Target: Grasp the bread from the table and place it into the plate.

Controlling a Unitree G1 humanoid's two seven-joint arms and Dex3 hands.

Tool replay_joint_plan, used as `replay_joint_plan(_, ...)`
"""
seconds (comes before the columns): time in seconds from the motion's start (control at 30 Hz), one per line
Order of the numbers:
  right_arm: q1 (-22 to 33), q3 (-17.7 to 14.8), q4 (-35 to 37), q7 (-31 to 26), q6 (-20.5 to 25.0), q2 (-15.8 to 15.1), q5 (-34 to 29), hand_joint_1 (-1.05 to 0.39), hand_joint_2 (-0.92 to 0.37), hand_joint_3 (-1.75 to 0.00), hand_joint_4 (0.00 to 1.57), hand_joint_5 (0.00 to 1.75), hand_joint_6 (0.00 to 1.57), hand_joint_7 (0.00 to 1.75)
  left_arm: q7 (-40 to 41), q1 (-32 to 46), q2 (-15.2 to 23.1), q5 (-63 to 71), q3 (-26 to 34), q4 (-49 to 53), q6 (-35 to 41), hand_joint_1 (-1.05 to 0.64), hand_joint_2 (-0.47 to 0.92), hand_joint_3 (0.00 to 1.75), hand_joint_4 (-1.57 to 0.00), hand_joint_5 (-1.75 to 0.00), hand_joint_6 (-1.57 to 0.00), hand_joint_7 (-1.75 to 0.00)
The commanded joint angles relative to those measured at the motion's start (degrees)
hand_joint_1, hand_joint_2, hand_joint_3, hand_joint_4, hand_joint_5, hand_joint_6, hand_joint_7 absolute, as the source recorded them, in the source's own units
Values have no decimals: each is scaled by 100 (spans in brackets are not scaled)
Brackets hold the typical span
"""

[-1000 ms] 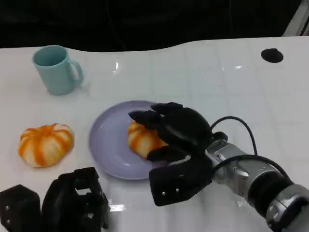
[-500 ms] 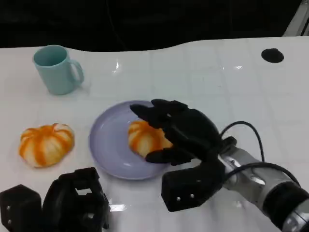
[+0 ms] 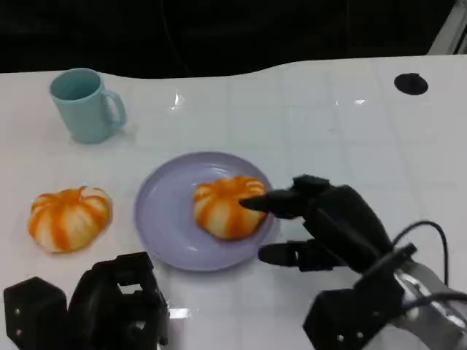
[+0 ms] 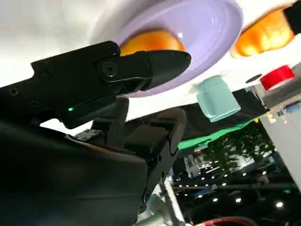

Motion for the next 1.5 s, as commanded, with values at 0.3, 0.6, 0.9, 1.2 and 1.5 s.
replay_joint_plan(0.3,1413,-1016,-607,2060,-726,-38,2795,-32,-67,-64,73,165,72,116,40,163,-1,-26,-1,-121,67,-89,-34,175,-157,-124,-136,-119)
replay_joint_plan(0.6,2129,-1589,-980,2880,-491,-102,3417,-23,-47,-117,73,174,77,129,47,187,-14,-42,-4,-216,134,-89,-33,175,-157,-124,-137,-119)
replay_joint_plan(0.9,2983,-1856,-1998,3650,687,-19,4137,-24,-57,-103,67,175,67,141,86,235,-8,10,-39,-350,222,-88,-34,175,-157,-124,-138,-119)
replay_joint_plan(1.2,3342,-1876,-2335,3775,1108,216,4104,-23,-61,-101,68,175,63,146,40,286,-10,-5,-21,-329,180,-88,-34,175,-157,-123,-137,-119)
replay_joint_plan(1.5,3294,-2021,-1979,3841,975,576,4205,-31,-63,-105,68,175,63,148,37,334,12,22,-28,-328,137,-89,-34,175,-157,-123,-137,-119)
